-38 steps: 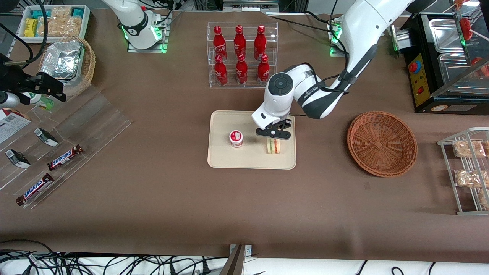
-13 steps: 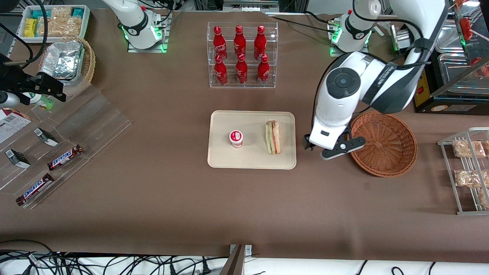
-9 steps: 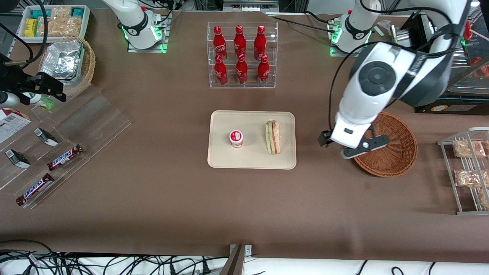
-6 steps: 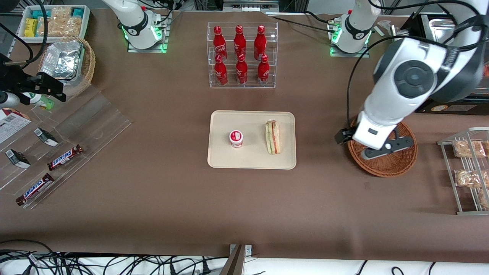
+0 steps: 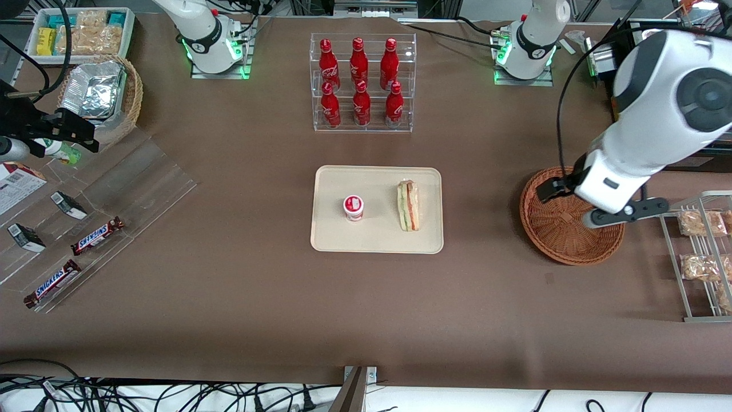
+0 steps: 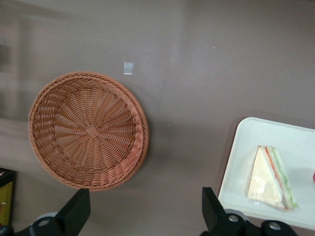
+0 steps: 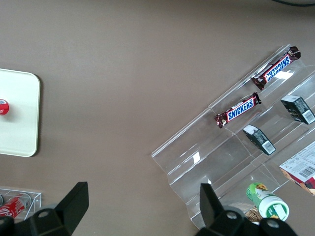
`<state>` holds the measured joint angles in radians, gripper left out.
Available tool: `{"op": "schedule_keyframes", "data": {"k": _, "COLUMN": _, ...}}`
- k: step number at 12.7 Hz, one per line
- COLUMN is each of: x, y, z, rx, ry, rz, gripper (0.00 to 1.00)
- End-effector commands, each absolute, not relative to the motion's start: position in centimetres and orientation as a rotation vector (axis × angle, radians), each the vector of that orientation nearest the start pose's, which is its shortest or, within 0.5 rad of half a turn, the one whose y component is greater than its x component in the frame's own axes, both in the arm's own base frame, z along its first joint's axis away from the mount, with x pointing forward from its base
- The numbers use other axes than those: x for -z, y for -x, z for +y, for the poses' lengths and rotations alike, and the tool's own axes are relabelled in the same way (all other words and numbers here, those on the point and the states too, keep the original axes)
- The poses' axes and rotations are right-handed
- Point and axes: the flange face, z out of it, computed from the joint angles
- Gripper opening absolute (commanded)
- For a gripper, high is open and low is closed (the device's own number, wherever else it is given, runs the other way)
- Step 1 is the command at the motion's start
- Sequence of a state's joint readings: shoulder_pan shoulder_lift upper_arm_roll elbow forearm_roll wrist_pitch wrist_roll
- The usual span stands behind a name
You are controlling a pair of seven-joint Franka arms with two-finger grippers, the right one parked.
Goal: Place sandwich from basket to tray
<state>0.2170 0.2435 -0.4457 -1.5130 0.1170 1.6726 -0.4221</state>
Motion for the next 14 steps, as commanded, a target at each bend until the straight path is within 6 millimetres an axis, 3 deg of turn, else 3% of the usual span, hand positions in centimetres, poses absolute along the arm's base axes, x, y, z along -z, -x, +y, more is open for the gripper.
{"op": "schedule_keyframes", "data": {"k": 1, "x": -56.1, "y": -59.3, "z": -7.8, "rx": -0.112, "ry": 3.126, "rz": -0.195, "gripper": 1.0}}
{"op": "schedule_keyframes", "data": {"k": 5, "x": -59.1, "y": -56.9, "z": -6.0, "rx": -0.153, "ry": 3.117, "rz": -0.027, "gripper": 1.0}}
{"op": "schedule_keyframes", "data": {"k": 7, "x": -60.4, "y": -55.8, "z": -6.3, "rx": -0.156, "ry": 3.114, "rz": 0.03, "gripper": 1.0}}
{"op": "schedule_keyframes", "data": {"k": 9, "x": -60.5, "y": -55.6, "z": -7.1, "rx": -0.159, "ry": 3.126, "rz": 0.045, "gripper": 1.0}}
{"op": "schedule_keyframes", "data": {"k": 14, "x": -60.4, "y": -55.8, "z": -6.7, "rx": -0.173, "ry": 3.188, "rz": 0.096, "gripper": 1.0}}
